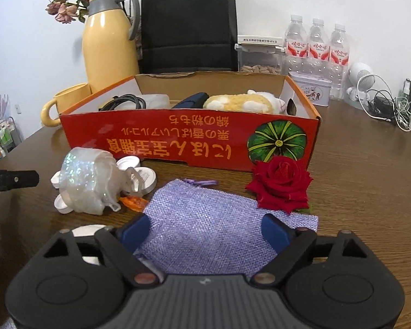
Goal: Organize objects
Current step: 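Move the right gripper onto the lavender cloth pouch, then grasp the lavender pouch with the right gripper while the left grasps a white cap, then carry white cap and lavender pouch into the box while both grippers open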
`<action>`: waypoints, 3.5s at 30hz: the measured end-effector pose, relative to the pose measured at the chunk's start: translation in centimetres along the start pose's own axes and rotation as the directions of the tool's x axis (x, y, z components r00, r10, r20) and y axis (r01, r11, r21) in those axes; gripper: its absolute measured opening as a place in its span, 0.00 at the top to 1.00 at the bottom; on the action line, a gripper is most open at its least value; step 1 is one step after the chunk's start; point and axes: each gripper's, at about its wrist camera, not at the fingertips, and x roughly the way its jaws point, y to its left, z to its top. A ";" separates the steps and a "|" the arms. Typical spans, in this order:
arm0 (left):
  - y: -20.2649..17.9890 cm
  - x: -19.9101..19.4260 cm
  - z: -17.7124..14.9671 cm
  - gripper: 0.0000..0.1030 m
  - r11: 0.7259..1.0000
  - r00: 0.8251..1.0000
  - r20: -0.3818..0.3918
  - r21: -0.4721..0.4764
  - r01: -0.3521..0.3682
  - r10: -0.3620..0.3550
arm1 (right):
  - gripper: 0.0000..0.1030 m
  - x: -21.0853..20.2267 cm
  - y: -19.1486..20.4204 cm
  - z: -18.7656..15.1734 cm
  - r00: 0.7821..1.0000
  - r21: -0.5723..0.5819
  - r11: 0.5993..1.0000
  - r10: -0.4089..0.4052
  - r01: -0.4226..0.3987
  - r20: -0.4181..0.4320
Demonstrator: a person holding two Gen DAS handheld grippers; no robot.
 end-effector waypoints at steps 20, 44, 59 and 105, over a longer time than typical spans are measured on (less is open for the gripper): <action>0.0 0.0 -0.1 0.00 1.000 1.000 -0.003 -0.001 0.000 0.000 | 0.08 0.7 2.7 0.8 0.996 -0.025 0.998 0.064 -0.066 -0.059; -0.2 0.2 -0.2 0.00 1.000 1.000 -0.011 0.007 -0.017 0.017 | 0.71 -0.6 0.8 -0.2 1.000 -0.041 0.999 0.000 0.001 0.016; -2.3 1.5 0.6 0.00 0.996 1.000 -0.024 0.090 -0.003 0.005 | 0.95 -3.9 0.6 -1.0 0.975 -0.019 0.998 -0.058 0.064 0.215; -9.0 -1.2 10.6 0.75 0.986 0.958 0.242 0.099 0.135 -0.156 | 0.95 -6.7 4.4 9.4 0.845 -0.098 0.993 0.002 0.060 0.534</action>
